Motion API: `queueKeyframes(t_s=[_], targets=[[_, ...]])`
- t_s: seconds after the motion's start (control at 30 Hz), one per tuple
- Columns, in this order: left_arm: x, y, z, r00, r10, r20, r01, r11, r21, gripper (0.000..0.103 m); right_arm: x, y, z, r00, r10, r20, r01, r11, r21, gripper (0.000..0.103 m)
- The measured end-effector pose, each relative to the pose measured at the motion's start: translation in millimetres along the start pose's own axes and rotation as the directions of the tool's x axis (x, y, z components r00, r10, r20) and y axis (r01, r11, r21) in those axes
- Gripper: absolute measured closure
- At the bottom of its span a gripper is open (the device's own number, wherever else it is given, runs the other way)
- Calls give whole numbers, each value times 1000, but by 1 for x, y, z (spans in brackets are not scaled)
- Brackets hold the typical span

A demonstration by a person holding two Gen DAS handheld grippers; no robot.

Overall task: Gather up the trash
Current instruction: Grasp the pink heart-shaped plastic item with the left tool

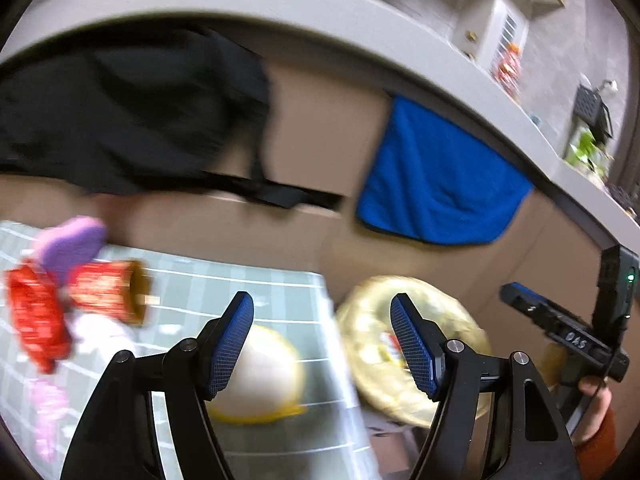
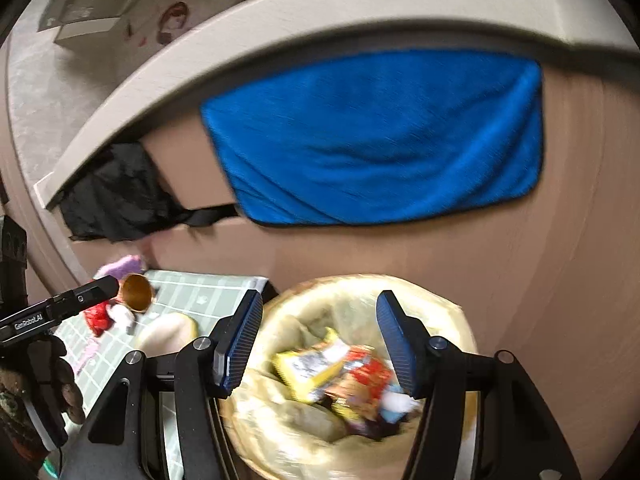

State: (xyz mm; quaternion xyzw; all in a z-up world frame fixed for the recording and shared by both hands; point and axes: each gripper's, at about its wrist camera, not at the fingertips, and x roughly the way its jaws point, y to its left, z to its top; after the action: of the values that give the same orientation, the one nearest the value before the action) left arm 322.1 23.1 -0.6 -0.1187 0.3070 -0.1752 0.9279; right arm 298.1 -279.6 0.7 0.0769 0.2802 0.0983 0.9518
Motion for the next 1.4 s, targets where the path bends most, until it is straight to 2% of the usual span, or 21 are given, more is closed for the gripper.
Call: queueKeyframes(t_s=[0.2,0.33,0.5,0.6,0.73,0.8,0.93,1.1,1.17,1.27,1.3,1.33,1.4], targets=[[-55,69,-3,993,109,55,-104,992,-73,32,-8,68,7,996,79,36,-75,993,-87,46],[-86,118,-11,980,183,72,-171,974,-148,32,-5,115,7,991,129,31,-122,980,-154,46],[-109,173,-32,968,244,52,-224,941,-254,32,1,165,0,986,168,4,-163,959,-231,46],[-111,192,-46,963,266,29,-248,928,-278,32,9,182,-6,982,188,-26,-189,950,-248,46],[-99,205,-64,963,266,-40,-268,934,-236,32,20,195,-14,977,204,-61,-213,943,-255,46],[-86,205,-74,962,258,-86,-270,948,-169,31,26,199,-18,975,209,-80,-223,941,-254,46],[-60,203,-89,936,305,-177,-320,946,-60,32,34,200,-25,972,209,-109,-231,941,-246,46],[-39,210,-96,910,343,-232,-358,933,-24,33,44,194,-32,966,214,-144,-241,948,-207,46],[-32,210,-96,903,353,-244,-366,931,-8,36,47,192,-35,965,214,-153,-242,950,-199,46],[-25,209,-95,889,384,-248,-394,919,8,47,52,192,-39,964,207,-166,-238,951,-196,46],[-25,210,-93,887,392,-246,-404,915,0,56,55,192,-40,963,207,-172,-239,951,-195,46],[-24,212,-91,886,392,-247,-408,913,-13,57,57,192,-41,963,206,-177,-239,951,-195,46],[-27,214,-89,898,365,-244,-387,921,-47,58,60,192,-44,962,202,-185,-238,951,-196,46]])
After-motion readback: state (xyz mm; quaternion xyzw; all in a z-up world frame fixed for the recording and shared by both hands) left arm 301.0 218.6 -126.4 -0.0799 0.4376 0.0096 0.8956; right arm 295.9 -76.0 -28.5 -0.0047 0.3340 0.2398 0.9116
